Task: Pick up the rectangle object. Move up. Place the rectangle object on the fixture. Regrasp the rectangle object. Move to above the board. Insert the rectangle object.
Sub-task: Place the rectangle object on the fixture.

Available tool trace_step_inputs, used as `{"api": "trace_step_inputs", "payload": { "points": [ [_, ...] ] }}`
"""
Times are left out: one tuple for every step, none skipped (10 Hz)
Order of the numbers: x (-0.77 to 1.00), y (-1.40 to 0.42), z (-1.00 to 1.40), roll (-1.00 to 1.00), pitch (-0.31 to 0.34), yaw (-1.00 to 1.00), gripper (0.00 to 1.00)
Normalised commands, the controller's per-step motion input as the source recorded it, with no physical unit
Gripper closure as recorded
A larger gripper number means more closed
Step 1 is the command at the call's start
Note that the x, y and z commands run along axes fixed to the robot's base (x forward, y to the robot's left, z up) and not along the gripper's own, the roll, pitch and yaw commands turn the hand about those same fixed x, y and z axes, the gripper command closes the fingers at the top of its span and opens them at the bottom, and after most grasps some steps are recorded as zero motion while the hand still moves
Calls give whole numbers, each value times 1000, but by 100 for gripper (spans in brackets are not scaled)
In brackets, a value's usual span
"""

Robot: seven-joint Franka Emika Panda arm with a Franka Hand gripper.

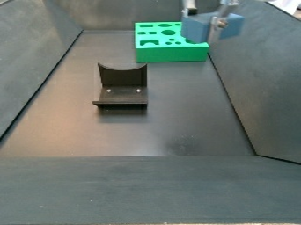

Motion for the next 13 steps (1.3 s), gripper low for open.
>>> {"api": "trace_step_inputs", "payload": {
  "points": [
    [1000, -399, 11, -16, 64, 1000, 100],
    [1000, -356, 11, -16, 72, 1000, 100],
    [1000, -328, 9, -14, 80, 1000, 100],
    [1000, -297, 7, -12, 86, 1000, 100],
    [1000, -259, 5, -7, 97, 1000, 100],
    [1000, -236, 6, -3, 108, 1000, 100],
    [1000, -209, 5, 3, 121, 1000, 100],
    [1000, -185, 3, 10, 135, 1000, 100],
    [1000, -157, -1, 22, 154, 1000, 100],
    [1000, -137, 3, 36, 178, 1000, 100],
    [1000, -114, 0, 61, 214, 1000, 100],
    [1000, -103, -4, 79, 234, 1000, 100],
    [1000, -84, -6, 99, 209, 709, 100]
  ]
}}
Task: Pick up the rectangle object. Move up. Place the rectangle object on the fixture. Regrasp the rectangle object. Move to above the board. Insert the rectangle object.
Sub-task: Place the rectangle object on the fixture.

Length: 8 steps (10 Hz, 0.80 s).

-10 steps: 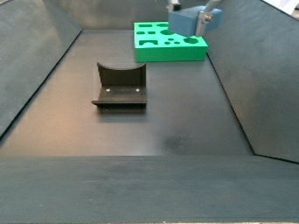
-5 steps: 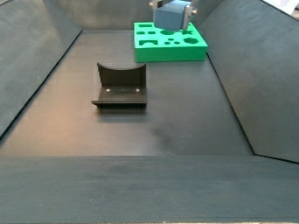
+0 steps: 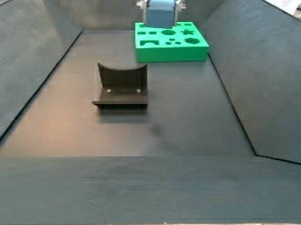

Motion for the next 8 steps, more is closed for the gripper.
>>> {"api": "trace_step_inputs", "payload": {
  "points": [
    [1000, 552, -28, -1000, 99, 184, 100],
    [1000, 561, -34, -1000, 95, 119, 100],
    [1000, 516, -21, -1000, 102, 88, 100],
    [1000, 369, 5, -1000, 131, 64, 100],
    [985, 293, 5, -1000, 147, 57, 100],
    [806, 157, -4, -1000, 178, 27, 100],
    [702, 88, -2, -1000, 199, -1, 100],
    [596, 69, -1, -868, 195, -30, 100]
  ]
}}
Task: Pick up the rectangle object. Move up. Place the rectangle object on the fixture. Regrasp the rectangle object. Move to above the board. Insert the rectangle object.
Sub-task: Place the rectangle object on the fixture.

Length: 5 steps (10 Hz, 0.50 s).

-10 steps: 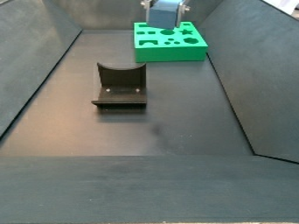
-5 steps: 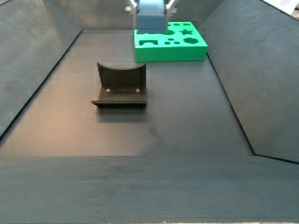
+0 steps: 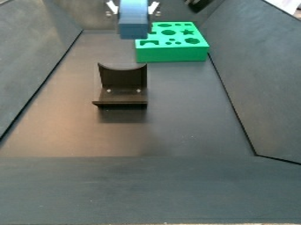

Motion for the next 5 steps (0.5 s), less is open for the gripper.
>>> {"api": "trace_step_inputs", "payload": {
  "points": [
    [493, 61, -2, -686, 175, -57, 100],
    [393, 57, -2, -507, 155, -78, 100],
    [260, 42, 2, -293, 130, -89, 100],
    [155, 29, 7, -218, 110, -89, 100],
    [100, 60, -1000, -1000, 8, -114, 100]
  ]
}}
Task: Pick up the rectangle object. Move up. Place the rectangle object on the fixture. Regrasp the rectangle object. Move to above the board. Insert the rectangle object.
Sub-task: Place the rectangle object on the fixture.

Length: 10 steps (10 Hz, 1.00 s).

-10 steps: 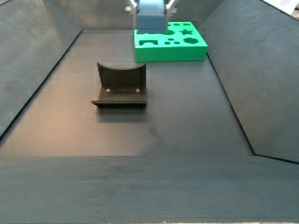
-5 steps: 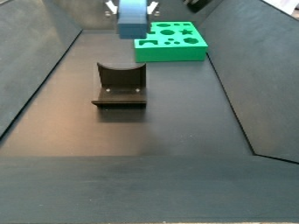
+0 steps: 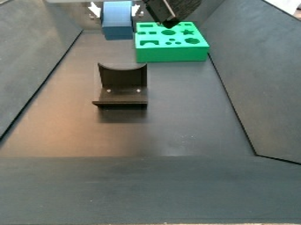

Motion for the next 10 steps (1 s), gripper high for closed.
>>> {"api": "trace_step_inputs", "payload": {
  "points": [
    [93, 61, -1000, -1000, -13, -118, 100],
    [104, 72, -1000, -1000, -13, -123, 100],
    [111, 68, -1000, -1000, 6, -121, 100],
    [122, 79, -1000, -1000, 25, -121, 100],
    [129, 83, -1000, -998, 29, -127, 100],
    [140, 91, -1000, -764, 27, -111, 100],
    [151, 100, -1000, -530, 20, -100, 100],
    [157, 104, -1000, -415, 20, -95, 100],
    [167, 101, -1000, -244, 20, -84, 100],
    [143, 84, -829, -182, 10, -78, 100]
  ]
}}
